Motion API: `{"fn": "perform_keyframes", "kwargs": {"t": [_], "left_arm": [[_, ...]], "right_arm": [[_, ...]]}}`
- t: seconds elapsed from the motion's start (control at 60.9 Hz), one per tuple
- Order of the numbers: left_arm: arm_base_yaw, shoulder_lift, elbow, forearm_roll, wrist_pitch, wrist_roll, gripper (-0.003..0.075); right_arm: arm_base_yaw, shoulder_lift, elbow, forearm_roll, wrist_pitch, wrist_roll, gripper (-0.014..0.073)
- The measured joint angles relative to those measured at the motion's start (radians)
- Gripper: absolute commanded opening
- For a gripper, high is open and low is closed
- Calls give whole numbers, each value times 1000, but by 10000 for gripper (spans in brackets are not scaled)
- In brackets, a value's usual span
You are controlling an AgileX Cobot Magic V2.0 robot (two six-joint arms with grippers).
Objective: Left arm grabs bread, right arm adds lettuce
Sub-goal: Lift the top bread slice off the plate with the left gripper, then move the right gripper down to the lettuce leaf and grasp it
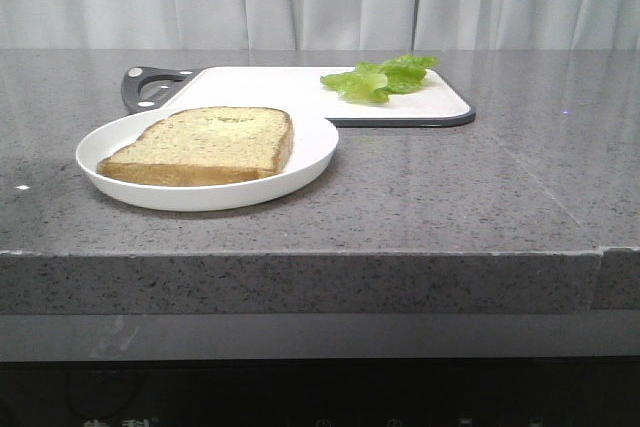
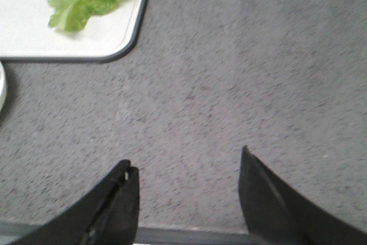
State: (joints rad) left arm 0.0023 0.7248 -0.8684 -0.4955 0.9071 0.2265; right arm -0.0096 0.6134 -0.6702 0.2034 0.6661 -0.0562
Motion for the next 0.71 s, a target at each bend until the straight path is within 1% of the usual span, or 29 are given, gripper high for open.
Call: {"fn": "perform_keyframes", "kwargs": {"t": [0.099, 0.197, 0.362, 0.427, 0.542, 0.707], "left_arm": [[10, 0, 0, 2, 2, 0, -20], [10, 0, 0, 2, 2, 0, -20], [10, 0, 0, 2, 2, -1, -20], [10, 0, 0, 2, 2, -1, -20], [10, 0, 0, 2, 2, -2, -20], [10, 0, 0, 2, 2, -2, -20]], "right_arm": [[17, 89, -47, 82, 42, -69, 419], [37, 195, -121, 187, 61, -166, 426], [63, 388, -235, 329, 53, -282, 510], [72, 474, -287, 367, 47, -310, 529], [74, 633, -386, 421, 34, -347, 531], [74, 854, -540, 477, 16, -356, 531]]}}
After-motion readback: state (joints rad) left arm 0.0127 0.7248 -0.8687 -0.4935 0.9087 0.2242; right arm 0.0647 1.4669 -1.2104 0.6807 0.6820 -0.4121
